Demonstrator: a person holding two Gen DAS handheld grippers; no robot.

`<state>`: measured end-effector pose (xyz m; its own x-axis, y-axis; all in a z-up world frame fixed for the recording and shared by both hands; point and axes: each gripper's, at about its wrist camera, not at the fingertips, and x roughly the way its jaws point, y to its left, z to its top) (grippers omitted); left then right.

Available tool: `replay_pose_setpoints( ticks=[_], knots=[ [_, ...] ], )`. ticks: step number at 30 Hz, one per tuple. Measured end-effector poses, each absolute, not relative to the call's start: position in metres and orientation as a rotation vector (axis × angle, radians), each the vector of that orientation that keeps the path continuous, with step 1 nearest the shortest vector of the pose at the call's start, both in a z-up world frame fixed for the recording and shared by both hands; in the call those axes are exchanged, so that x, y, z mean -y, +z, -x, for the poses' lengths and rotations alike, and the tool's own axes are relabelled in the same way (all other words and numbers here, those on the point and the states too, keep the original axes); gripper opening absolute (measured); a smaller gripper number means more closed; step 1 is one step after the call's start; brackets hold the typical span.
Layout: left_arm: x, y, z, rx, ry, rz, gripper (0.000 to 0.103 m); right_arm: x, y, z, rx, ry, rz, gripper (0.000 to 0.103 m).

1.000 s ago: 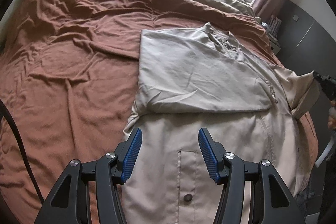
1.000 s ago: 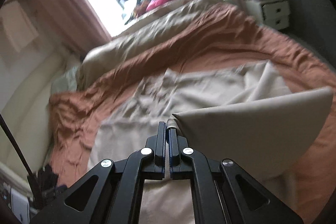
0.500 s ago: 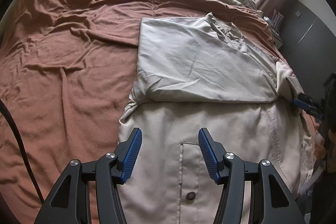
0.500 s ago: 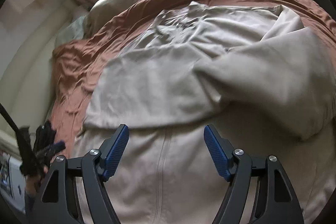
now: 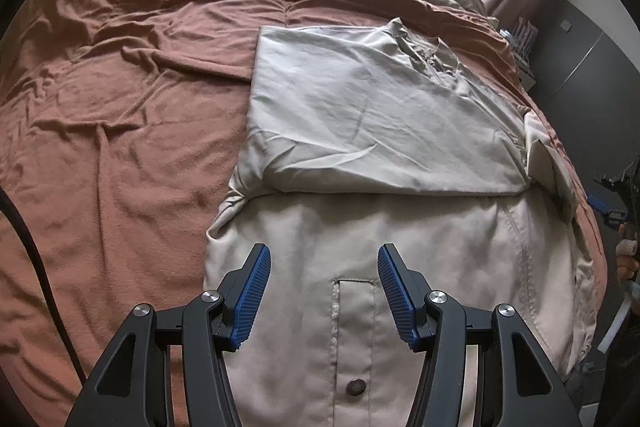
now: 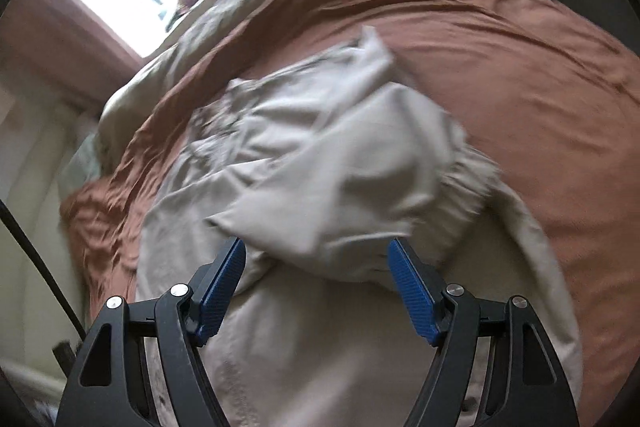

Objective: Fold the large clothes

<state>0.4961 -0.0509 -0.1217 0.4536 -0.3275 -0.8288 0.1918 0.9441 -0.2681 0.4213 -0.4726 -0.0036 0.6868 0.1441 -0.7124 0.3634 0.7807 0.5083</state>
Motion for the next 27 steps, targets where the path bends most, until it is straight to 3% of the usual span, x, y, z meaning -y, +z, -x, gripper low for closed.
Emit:
replay_pose_setpoints(
  ticks=[12, 14, 15, 16, 27],
  knots=[
    [0.045, -0.133, -0.499, -1.078, -0.310, 0.144, 0.058, 0.508, -0.074, -0.424, -0.824, -0.133, -1.003, 0.072],
    [0.043, -0.133, -0.497, -1.079, -0.305, 0.136, 0.058, 0.515, -0.083, -0.425, -0.804, -0.148, -1.006, 0.053],
    [0.041, -0.132, -0.496, -1.078, -0.302, 0.132, 0.058, 0.514, -0.087, -0.422, -0.809, -0.167, -0.996, 0.038],
    [0.040, -0.132, -0.495, -1.077, -0.300, 0.130, 0.058, 0.517, -0.086, -0.423, -0.811, -0.183, -0.998, 0.031],
    [0.016, -0.129, -0.492, -1.055, -0.273, 0.179, 0.058, 0.439, 0.027, -0.419, -0.711, -0.186, -0.658, 0.010]
  ],
)
